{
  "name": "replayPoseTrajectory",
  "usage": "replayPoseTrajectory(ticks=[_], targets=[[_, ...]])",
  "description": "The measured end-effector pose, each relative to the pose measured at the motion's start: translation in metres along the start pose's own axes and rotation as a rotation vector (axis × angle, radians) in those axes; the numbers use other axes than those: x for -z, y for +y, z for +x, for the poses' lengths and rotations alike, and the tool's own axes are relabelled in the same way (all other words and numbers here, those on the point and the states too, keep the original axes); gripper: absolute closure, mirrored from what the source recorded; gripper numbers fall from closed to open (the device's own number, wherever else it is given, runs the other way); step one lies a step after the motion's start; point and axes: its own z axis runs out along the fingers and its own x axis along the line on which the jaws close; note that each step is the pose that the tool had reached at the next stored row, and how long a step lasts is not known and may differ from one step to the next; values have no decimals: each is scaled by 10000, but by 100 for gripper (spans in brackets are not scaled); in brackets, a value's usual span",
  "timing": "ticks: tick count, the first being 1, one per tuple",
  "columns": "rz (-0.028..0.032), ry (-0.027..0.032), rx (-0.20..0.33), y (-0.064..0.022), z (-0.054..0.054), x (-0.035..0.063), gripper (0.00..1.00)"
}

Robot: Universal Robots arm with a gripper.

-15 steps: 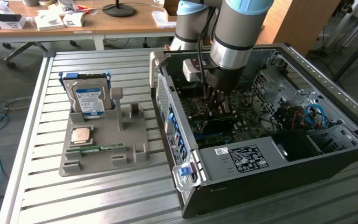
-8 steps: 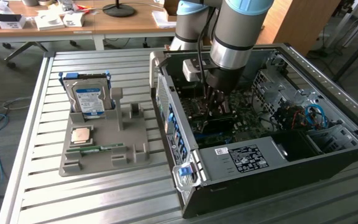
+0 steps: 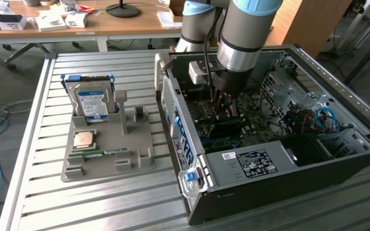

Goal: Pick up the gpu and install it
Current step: 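Press down on the gpu until it lock into place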

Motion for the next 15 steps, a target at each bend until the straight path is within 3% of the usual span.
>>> replayPoseTrajectory(ticks=[11,15], targets=[[11,-22,0,-1,-2,-15,89],[2,-3,0,0,0,-7,89]])
